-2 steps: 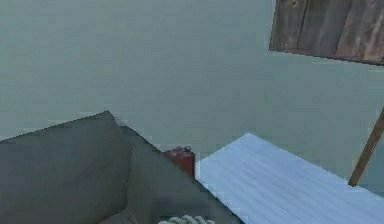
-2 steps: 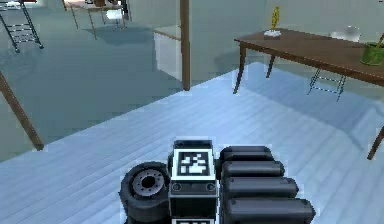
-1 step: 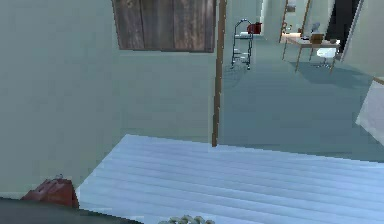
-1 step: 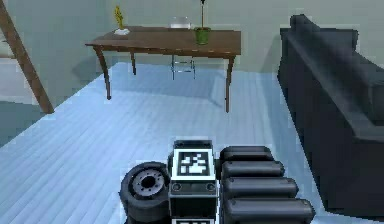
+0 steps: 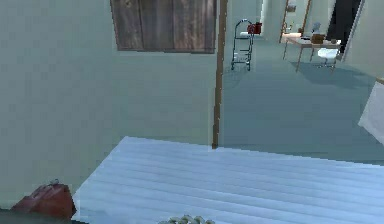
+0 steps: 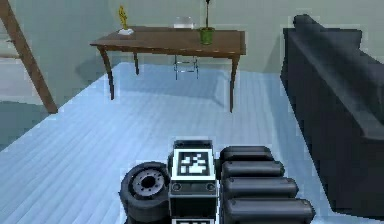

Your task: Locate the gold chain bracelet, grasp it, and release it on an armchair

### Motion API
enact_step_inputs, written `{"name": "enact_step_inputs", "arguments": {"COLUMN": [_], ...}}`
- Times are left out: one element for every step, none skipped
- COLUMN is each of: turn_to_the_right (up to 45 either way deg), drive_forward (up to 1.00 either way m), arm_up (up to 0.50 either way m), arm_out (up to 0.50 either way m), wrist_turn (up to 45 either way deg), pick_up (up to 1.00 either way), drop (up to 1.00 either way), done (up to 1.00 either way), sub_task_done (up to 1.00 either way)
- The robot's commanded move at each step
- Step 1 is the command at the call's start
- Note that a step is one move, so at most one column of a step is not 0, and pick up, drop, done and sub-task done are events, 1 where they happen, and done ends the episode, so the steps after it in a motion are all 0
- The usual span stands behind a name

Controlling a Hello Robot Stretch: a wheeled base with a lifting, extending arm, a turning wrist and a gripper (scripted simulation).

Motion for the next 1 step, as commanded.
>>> {"name": "enact_step_inputs", "arguments": {"turn_to_the_right": [-45.0], "drive_forward": [0.00], "arm_up": [0.00], "arm_out": [0.00], "wrist_turn": [0.0], "pick_up": [0.00], "drop": [0.00], "done": [0.00], "sub_task_done": [0.00]}}
